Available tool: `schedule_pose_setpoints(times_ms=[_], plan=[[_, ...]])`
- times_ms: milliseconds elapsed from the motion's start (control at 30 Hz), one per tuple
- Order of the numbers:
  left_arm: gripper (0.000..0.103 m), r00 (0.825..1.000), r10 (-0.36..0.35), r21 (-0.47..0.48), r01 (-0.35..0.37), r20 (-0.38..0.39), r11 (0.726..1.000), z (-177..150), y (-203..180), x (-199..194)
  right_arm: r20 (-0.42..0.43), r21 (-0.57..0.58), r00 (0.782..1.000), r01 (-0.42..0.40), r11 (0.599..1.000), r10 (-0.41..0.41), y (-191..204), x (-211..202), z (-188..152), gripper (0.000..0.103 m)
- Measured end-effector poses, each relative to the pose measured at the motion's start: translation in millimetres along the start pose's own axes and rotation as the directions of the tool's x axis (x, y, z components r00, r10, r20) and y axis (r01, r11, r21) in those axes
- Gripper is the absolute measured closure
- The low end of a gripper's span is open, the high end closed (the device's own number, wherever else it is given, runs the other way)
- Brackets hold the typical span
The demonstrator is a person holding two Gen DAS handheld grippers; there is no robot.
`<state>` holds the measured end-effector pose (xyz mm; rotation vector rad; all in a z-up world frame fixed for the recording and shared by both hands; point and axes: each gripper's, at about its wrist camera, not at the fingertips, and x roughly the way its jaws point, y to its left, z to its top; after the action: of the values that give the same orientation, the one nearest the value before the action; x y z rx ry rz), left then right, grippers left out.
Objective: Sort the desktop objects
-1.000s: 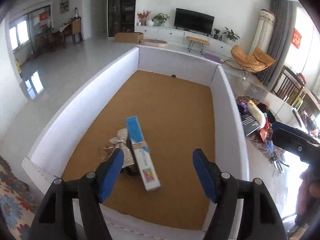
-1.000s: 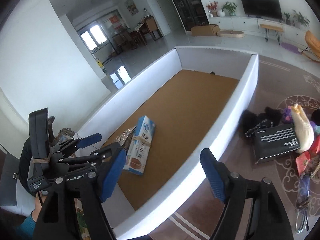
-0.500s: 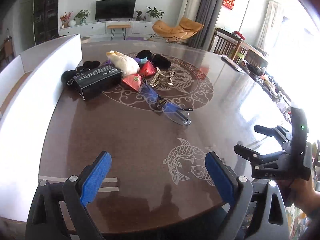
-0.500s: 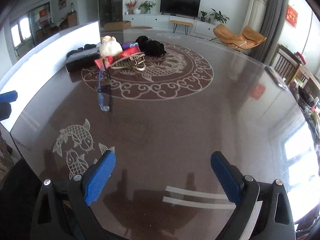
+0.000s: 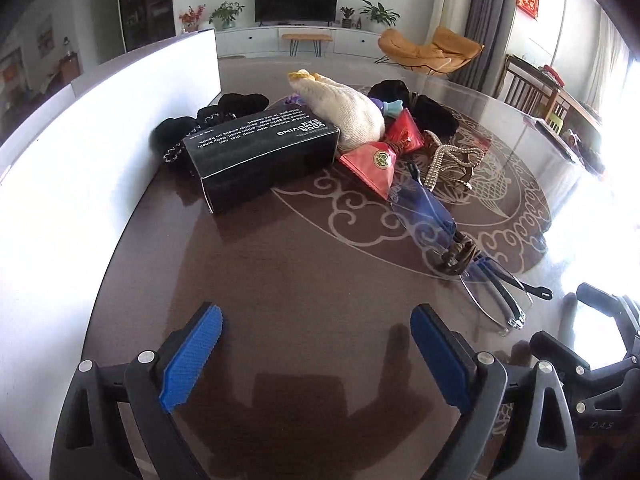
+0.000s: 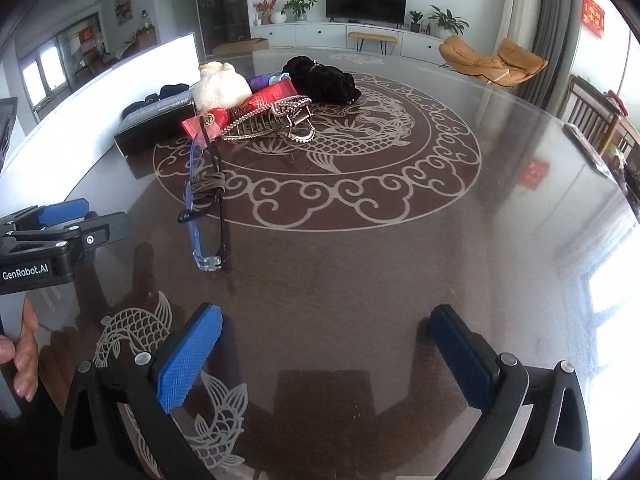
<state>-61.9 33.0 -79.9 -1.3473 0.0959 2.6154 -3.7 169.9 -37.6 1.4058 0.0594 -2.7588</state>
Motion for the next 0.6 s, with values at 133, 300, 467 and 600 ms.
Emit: schedule_pose_setpoints(times_ms=[133, 300, 467, 600], plan=[[0.000, 0.999, 0.019, 0.042, -0.018, -0.026, 0.999, 8.9, -8.8, 9.0, -0.002, 0.030, 1.000, 0.021, 0.999, -0.021, 0.1, 7.7, 11.9, 0.000], [0.000, 1.000, 0.010, 0.046, -0.009, -0.024, 0.999, 6.2, -6.7, 4.6, -0.001, 0.040, 1.000, 0.026, 0.999, -0.026, 0.3, 8.7, 13.8, 0.000], [0.000, 1.000, 0.010, 0.046, -0.009, -0.024, 0.999, 5.7, -6.4, 2.7, 0.000, 0.041, 1.000, 0.026, 0.999, -0.026, 0.4, 9.2, 13.8, 0.000], [0.000, 1.000, 0.010, 0.046, -0.009, -0.023, 0.999, 5.9, -6.7, 2.9, 0.000, 0.041, 1.000, 0.026, 0.999, -0.026, 0.7, 9.0, 13.5, 0.000]])
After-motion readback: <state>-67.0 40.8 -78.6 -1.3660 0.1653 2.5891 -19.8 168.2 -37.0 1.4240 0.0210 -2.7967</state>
